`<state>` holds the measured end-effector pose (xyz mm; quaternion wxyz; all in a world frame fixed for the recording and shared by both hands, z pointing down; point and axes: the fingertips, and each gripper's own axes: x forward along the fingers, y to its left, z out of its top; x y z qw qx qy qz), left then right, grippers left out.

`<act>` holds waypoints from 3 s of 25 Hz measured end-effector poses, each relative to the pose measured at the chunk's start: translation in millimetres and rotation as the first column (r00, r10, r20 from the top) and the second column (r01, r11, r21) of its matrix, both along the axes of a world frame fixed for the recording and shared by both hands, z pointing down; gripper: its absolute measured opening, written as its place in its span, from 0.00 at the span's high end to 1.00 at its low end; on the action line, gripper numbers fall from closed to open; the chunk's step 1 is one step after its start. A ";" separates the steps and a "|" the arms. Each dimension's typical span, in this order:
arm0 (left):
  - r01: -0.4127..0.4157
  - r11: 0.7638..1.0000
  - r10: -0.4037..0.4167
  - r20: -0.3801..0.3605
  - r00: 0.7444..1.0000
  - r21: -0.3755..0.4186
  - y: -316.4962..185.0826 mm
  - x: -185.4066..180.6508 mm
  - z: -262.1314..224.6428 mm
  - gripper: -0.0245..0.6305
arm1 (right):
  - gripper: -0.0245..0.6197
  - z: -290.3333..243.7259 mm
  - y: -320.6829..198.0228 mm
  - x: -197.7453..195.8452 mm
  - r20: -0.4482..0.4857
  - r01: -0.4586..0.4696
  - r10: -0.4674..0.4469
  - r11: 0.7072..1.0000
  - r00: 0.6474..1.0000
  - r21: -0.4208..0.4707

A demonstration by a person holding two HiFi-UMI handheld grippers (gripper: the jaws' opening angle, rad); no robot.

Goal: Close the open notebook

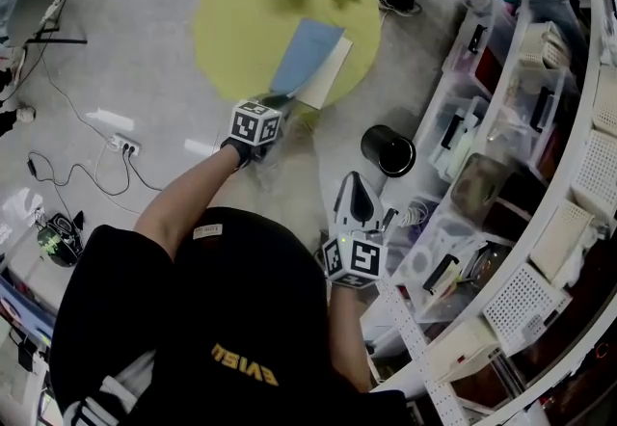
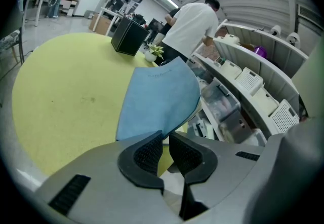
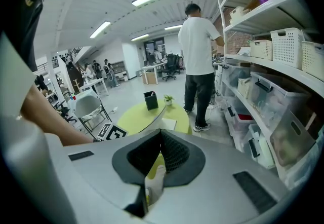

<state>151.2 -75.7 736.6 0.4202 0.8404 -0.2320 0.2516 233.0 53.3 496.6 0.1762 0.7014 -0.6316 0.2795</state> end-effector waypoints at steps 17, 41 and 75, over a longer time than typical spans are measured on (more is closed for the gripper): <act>-0.065 0.998 0.066 0.044 0.997 -0.012 2.7 3.2 5.4 0.87 | 0.96 2.9 1.7 5.0 -0.002 -0.037 0.037 0.999 0.999 -0.007; -0.114 0.993 0.116 0.077 0.990 -0.037 4.7 7.1 11.7 0.83 | 0.96 9.0 0.6 2.9 0.001 -0.059 0.059 0.998 0.998 -0.019; -0.215 0.976 0.209 -0.143 0.967 -0.025 30.4 -10.4 -104.3 0.63 | 0.96 -10.1 -23.0 -9.9 -0.005 -0.078 0.078 0.995 0.997 0.065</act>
